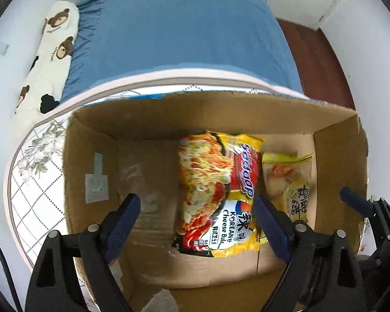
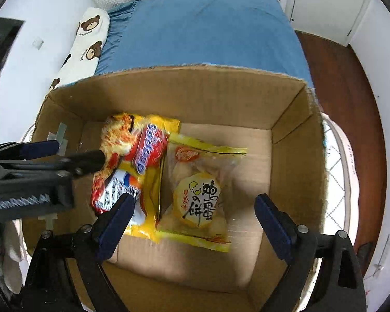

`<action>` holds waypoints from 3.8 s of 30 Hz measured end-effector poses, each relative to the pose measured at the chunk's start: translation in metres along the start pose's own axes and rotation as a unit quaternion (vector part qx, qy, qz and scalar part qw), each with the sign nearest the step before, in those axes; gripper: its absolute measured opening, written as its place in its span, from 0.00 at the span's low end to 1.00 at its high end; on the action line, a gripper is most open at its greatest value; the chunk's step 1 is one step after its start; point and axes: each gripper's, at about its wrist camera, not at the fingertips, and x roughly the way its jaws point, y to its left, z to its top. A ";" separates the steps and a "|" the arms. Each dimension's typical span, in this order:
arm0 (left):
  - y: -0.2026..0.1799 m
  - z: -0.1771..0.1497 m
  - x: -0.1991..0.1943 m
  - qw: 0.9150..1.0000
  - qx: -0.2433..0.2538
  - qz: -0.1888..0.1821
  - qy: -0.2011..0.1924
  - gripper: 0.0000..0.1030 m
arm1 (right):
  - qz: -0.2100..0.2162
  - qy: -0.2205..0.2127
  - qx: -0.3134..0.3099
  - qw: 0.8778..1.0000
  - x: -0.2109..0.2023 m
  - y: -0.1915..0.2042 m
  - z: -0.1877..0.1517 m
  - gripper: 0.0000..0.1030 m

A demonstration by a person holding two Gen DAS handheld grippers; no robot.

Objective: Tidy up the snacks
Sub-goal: 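Carry both packs into the cardboard box and open both tools, then move both tools back toward the snack pile, then grasp the red sauce sachet with left tool while right tool grasps Franzzi wafer pack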

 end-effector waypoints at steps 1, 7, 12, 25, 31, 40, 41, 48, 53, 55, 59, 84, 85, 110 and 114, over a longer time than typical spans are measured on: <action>0.007 0.001 0.002 1.000 -0.001 0.002 -0.006 0.86 | -0.004 -0.003 0.002 1.000 -0.002 0.000 -0.001 0.93; 0.017 -0.023 -0.021 0.998 -0.005 0.011 -0.067 0.86 | -0.028 -0.032 0.008 0.999 -0.029 0.001 -0.024 0.93; 0.018 -0.056 -0.048 0.993 -0.003 0.022 -0.115 0.86 | -0.043 -0.062 0.006 0.997 -0.056 0.009 -0.051 0.93; 0.022 -0.139 -0.123 0.980 -0.005 0.024 -0.200 0.86 | -0.052 -0.148 -0.004 0.988 -0.141 0.037 -0.124 0.93; 0.022 -0.171 -0.145 0.976 -0.007 0.019 -0.217 0.86 | -0.036 -0.172 0.008 0.984 -0.172 0.047 -0.158 0.93; 0.039 -0.224 -0.128 0.984 -0.048 0.004 -0.171 0.86 | 0.004 -0.148 0.045 0.988 -0.171 0.039 -0.224 0.93; 0.041 -0.232 -0.117 0.987 -0.057 -0.004 -0.152 0.86 | 0.009 -0.137 0.055 0.989 -0.164 0.034 -0.236 0.93; 0.049 -0.297 0.017 0.969 -0.176 -0.150 0.089 0.85 | 0.018 -0.056 0.125 0.990 -0.103 -0.009 -0.296 0.93; 0.043 -0.315 0.080 0.922 -0.269 -0.215 0.176 0.85 | 0.013 -0.025 0.160 0.987 -0.070 -0.033 -0.322 0.93; 0.041 -0.314 0.097 0.906 -0.302 -0.225 0.193 0.85 | 0.008 -0.021 0.164 0.986 -0.065 -0.038 -0.329 0.93; 0.034 -0.310 0.121 0.888 -0.355 -0.207 0.205 0.85 | 0.004 -0.016 0.162 0.987 -0.062 -0.037 -0.336 0.92; 0.031 -0.315 0.099 0.992 -0.064 -0.016 0.106 0.68 | 0.044 0.059 0.116 0.991 0.049 0.035 -0.256 0.60; 0.032 -0.316 0.098 0.992 -0.069 -0.018 0.102 0.68 | 0.037 0.060 0.098 0.993 0.047 0.038 -0.259 0.60; 0.000 -0.288 0.051 0.993 0.072 0.045 0.086 0.66 | 0.014 0.121 0.049 0.991 0.044 0.026 -0.323 0.63; 0.003 -0.294 0.032 0.996 0.050 0.025 0.069 0.50 | 0.008 0.106 0.046 0.993 0.045 0.037 -0.329 0.59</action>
